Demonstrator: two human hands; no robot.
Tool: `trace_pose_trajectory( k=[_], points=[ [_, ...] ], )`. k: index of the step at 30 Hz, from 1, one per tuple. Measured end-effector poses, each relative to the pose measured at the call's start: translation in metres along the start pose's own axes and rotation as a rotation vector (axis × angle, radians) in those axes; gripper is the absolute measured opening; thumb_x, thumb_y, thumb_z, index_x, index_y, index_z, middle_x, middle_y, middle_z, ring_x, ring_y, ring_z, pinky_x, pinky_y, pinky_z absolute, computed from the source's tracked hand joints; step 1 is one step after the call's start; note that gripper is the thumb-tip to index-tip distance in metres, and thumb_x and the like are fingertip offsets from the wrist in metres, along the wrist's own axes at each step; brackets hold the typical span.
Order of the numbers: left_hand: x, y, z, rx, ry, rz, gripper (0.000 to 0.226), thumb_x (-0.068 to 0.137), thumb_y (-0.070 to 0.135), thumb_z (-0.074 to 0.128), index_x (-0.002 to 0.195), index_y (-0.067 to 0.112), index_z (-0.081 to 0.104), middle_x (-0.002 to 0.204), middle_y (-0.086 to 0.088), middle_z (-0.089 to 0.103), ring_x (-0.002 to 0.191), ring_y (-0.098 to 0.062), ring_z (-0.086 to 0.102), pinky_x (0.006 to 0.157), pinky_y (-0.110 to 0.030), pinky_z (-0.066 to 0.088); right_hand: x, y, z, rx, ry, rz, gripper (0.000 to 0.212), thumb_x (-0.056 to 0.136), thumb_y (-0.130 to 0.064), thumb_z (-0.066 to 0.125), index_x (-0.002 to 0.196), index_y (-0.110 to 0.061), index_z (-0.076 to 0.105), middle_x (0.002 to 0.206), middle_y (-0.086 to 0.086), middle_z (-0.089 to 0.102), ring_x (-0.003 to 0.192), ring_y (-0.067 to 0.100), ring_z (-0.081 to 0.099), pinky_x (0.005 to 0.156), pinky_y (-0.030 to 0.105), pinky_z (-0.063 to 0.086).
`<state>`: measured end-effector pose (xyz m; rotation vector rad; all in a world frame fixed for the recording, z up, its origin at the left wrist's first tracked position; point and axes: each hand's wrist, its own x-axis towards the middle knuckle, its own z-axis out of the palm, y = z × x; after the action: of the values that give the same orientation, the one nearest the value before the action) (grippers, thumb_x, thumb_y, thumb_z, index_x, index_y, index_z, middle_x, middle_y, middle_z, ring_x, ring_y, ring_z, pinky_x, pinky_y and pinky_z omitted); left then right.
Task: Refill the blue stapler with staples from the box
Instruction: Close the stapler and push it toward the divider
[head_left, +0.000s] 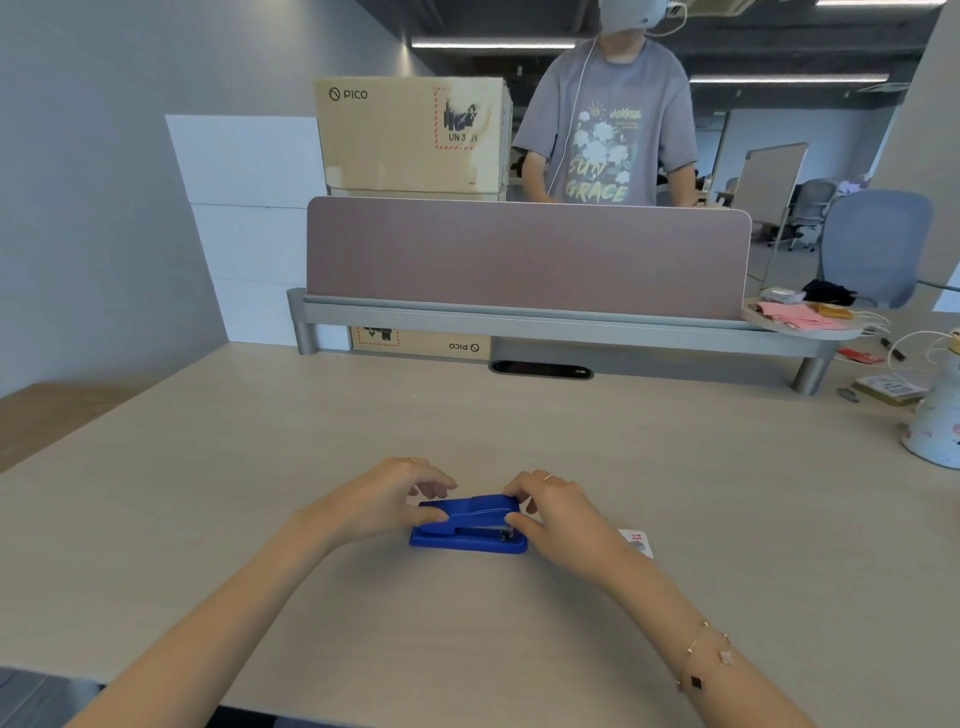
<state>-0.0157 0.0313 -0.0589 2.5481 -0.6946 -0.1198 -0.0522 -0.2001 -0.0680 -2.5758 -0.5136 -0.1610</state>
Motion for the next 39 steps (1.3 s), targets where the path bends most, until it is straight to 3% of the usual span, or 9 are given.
trace_pose_trajectory(
  k=[8,13,17,19,22,28,33,35,39],
  points=[
    [-0.021,-0.017,0.001,-0.122,0.049,-0.074,0.025,0.08,0.021,0.075,0.095,0.038,0.065,0.1,0.005,0.064,0.088,-0.003,0.062,0.082,-0.021,0.053,-0.002,0.008,-0.005,0.048,-0.146,0.144,0.054,0.076,-0.034,0.069,0.124,-0.023,0.047,0.118,-0.001,0.057,0.106,0.015,0.052,0.1,0.038,0.04],
    [-0.022,-0.013,0.008,-0.168,0.073,-0.085,0.025,0.079,0.02,0.074,0.092,0.039,0.066,0.101,0.001,0.064,0.085,-0.009,0.065,0.082,-0.023,0.054,-0.007,0.007,0.007,0.066,-0.15,0.144,0.04,0.07,-0.041,0.073,0.106,-0.03,0.058,0.096,-0.008,0.057,0.091,0.01,0.052,0.093,0.037,0.04],
    [-0.019,-0.016,0.016,-0.189,0.079,-0.067,0.028,0.078,0.019,0.075,0.085,0.043,0.063,0.094,0.006,0.062,0.086,-0.005,0.062,0.077,-0.019,0.054,-0.007,0.008,0.009,0.056,-0.141,0.133,0.034,0.07,-0.046,0.071,0.1,-0.036,0.058,0.097,-0.006,0.058,0.092,0.012,0.052,0.087,0.033,0.034],
    [-0.018,-0.019,0.018,-0.203,0.098,-0.076,0.023,0.078,0.019,0.076,0.085,0.039,0.066,0.093,0.005,0.063,0.084,-0.006,0.062,0.078,-0.021,0.054,-0.007,0.007,0.009,0.047,-0.154,0.114,0.02,0.071,-0.046,0.07,0.084,-0.043,0.054,0.091,-0.008,0.052,0.089,0.012,0.049,0.086,0.034,0.032],
    [-0.015,-0.023,0.019,-0.224,0.089,-0.091,0.019,0.077,0.019,0.077,0.085,0.033,0.068,0.095,0.001,0.063,0.083,-0.007,0.063,0.08,-0.023,0.055,-0.007,0.009,0.01,0.058,-0.145,0.104,0.032,0.073,-0.042,0.07,0.061,-0.048,0.041,0.08,-0.011,0.044,0.083,0.013,0.047,0.087,0.036,0.032],
    [-0.008,-0.028,0.015,-0.151,0.044,-0.062,0.013,0.078,0.022,0.075,0.09,0.025,0.07,0.095,0.004,0.062,0.083,-0.008,0.063,0.079,-0.021,0.053,0.001,0.017,0.013,0.057,-0.189,0.078,0.017,0.077,-0.042,0.065,0.088,-0.032,0.057,0.087,-0.005,0.049,0.088,0.015,0.048,0.091,0.035,0.034],
    [0.004,-0.03,0.01,-0.063,-0.006,-0.017,0.014,0.078,0.03,0.073,0.091,0.025,0.069,0.093,0.009,0.063,0.085,-0.007,0.062,0.081,-0.023,0.051,0.009,0.027,0.01,-0.015,-0.22,0.019,0.027,0.08,-0.045,0.061,0.068,-0.041,0.037,0.082,-0.009,0.042,0.079,0.01,0.039,0.082,0.029,0.032],
    [0.013,-0.03,0.007,-0.058,-0.019,-0.01,0.015,0.078,0.032,0.073,0.091,0.025,0.069,0.094,0.01,0.063,0.087,-0.007,0.062,0.082,-0.023,0.051,0.013,0.033,0.009,-0.008,-0.216,0.015,0.018,0.08,-0.048,0.06,0.08,-0.035,0.047,0.088,-0.008,0.044,0.085,0.011,0.039,0.083,0.027,0.031],
    [0.036,-0.028,-0.002,-0.066,-0.037,0.007,0.015,0.078,0.035,0.073,0.091,0.028,0.068,0.094,0.012,0.063,0.087,-0.006,0.061,0.082,-0.022,0.051,0.023,0.044,-0.004,-0.027,-0.206,0.007,0.034,0.084,-0.048,0.055,0.11,-0.026,0.051,0.104,-0.005,0.05,0.094,0.011,0.037,0.085,0.024,0.028]
  ],
)
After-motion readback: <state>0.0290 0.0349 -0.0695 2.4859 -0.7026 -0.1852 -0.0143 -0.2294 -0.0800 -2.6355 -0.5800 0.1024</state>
